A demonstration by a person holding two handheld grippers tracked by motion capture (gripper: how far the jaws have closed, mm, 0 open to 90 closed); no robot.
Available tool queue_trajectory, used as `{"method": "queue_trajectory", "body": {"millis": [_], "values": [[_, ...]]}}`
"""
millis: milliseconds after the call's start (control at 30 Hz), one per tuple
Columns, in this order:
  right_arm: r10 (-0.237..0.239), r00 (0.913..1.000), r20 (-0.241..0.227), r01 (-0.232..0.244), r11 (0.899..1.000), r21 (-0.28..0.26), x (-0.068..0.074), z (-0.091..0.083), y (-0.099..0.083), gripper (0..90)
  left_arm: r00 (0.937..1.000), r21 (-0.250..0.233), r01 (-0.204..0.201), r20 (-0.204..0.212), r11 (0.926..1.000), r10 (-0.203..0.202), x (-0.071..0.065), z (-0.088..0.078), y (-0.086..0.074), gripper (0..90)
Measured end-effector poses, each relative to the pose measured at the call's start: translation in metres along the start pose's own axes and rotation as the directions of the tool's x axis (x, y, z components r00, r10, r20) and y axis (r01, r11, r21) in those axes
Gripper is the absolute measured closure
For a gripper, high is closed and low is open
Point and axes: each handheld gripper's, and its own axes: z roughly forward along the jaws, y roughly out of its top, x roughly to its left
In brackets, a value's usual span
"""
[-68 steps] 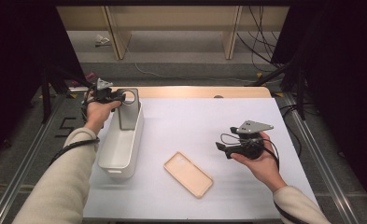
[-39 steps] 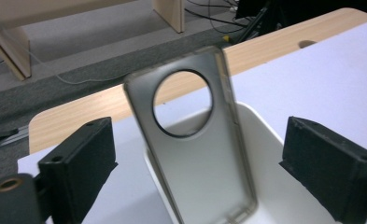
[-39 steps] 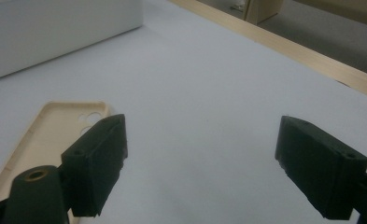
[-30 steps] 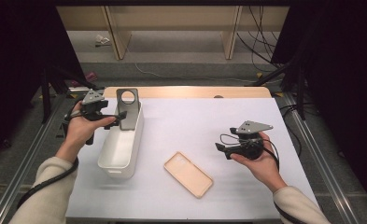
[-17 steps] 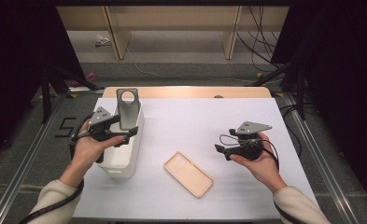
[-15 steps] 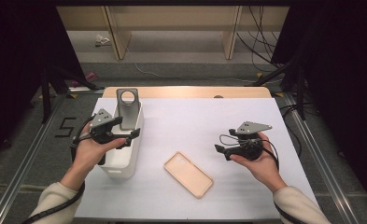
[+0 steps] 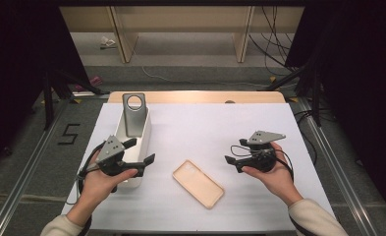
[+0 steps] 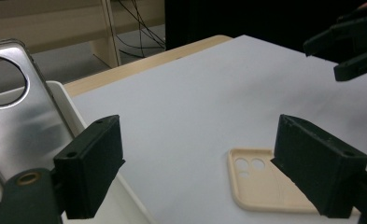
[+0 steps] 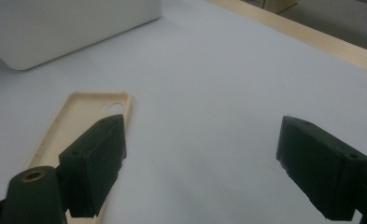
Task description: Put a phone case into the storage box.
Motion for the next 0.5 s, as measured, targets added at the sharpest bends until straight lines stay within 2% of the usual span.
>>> {"method": "queue_trajectory", "body": {"millis": [500], "values": [[0.024,0.9996,-0.015,-0.024,1.000,0.006,-0.0018,0.0021,-0.0023,16.7,0.9997,0.008,-0.013,0.023,0.9999,0.013,-0.0061,0.0020,-0.0061,15.4]]}}
